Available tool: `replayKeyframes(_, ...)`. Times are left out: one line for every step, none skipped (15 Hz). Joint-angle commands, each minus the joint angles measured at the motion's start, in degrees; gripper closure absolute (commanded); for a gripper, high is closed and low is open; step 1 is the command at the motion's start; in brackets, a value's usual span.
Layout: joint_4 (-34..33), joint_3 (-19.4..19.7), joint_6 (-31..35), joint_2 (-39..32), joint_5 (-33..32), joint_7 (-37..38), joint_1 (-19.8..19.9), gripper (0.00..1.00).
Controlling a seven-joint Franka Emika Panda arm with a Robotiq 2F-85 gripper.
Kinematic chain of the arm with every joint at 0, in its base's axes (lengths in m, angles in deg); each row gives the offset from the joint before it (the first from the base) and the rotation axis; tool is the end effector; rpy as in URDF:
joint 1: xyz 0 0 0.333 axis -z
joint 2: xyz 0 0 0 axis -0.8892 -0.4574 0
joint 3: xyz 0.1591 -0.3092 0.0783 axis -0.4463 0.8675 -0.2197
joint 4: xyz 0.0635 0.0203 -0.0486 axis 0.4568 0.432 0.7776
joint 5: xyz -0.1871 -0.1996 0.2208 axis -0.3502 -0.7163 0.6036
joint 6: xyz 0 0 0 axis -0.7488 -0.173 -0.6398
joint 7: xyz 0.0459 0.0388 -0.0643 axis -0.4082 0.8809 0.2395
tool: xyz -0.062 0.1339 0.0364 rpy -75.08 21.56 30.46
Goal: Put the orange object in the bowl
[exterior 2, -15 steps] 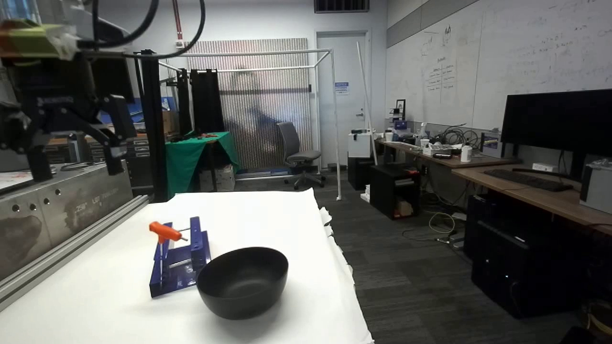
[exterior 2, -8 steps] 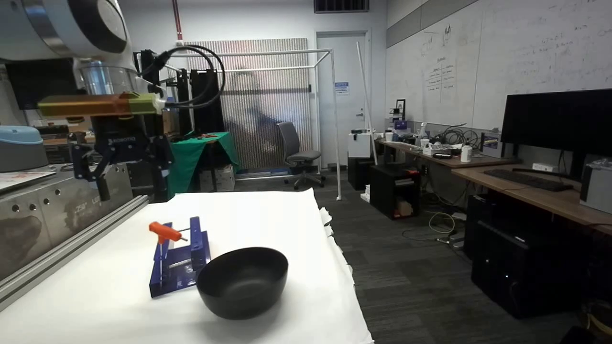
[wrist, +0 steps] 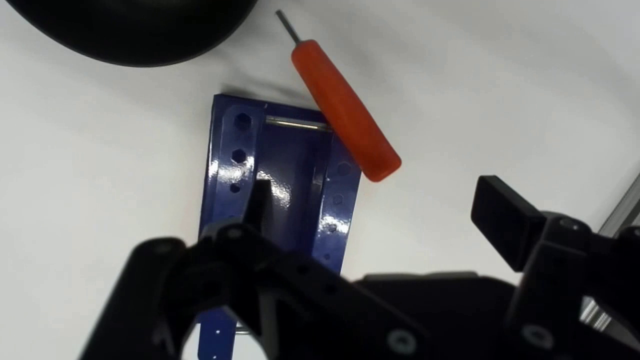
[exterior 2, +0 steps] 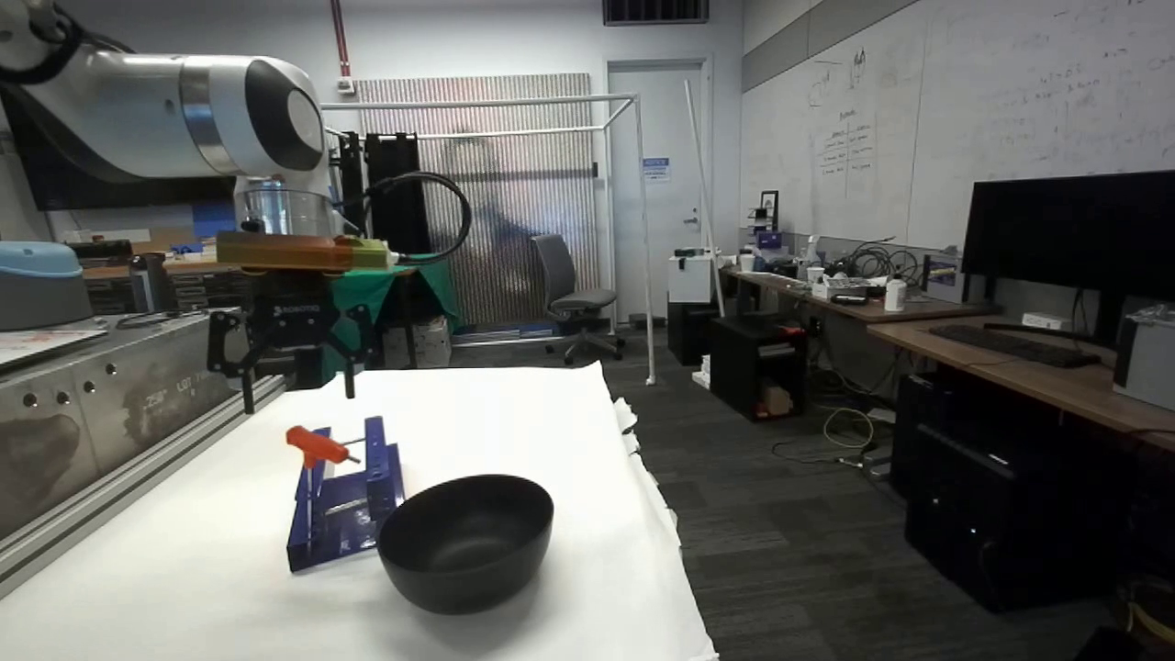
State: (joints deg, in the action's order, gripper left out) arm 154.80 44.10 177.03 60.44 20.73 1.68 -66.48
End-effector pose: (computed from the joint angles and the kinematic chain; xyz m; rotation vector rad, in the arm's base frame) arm 0.5680 0.1120 0.3957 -2.9397 -1.0239 0.3001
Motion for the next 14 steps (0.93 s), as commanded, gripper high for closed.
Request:
replayKeyframes(-2.53,-0.22,-3.24,-1.89,3.06,-8.36,1.71,0.00)
replayKeyframes(-2.43,-0.22,-3.68,-2.25,3.47,-9.58,1.95,0.00)
replayKeyframes(-2.42,-0.23,-4.00,-2.72,3.79,-10.83,2.18,0.00)
replayKeyframes(-2.15,-0.20,-4.03,-3.38,3.69,-11.41,2.07,0.00)
replayKeyframes(-2.09,-0.16,-3.99,-3.91,3.54,-11.88,2.03,0.00)
replayKeyframes(-1.96,-0.17,-3.79,-4.46,3.54,-12.52,2.08,0.00)
replayKeyframes(-1.64,-0.09,-3.56,-4.93,3.59,-12.79,2.20,0.00)
replayKeyframes(-1.79,-0.07,-3.56,-5.55,3.63,-12.75,2.20,0.00)
replayKeyframes(-1.88,-0.03,-3.39,-6.02,3.59,-12.67,2.23,0.25)
replayKeyframes(-1.89,-0.03,-3.23,-6.30,3.65,-12.50,2.28,0.25)
replayKeyframes(-1.98,-0.05,-3.29,-6.41,3.75,-12.39,2.38,0.32)
replayKeyframes(-2.02,-0.06,-3.35,-6.47,3.71,-12.40,2.44,0.42)
replayKeyframes(-2.07,-0.02,-3.53,-6.30,3.58,-12.26,2.46,0.49)
replayKeyframes(-2.01,0.01,-3.68,-6.05,3.41,-12.14,2.46,0.58)
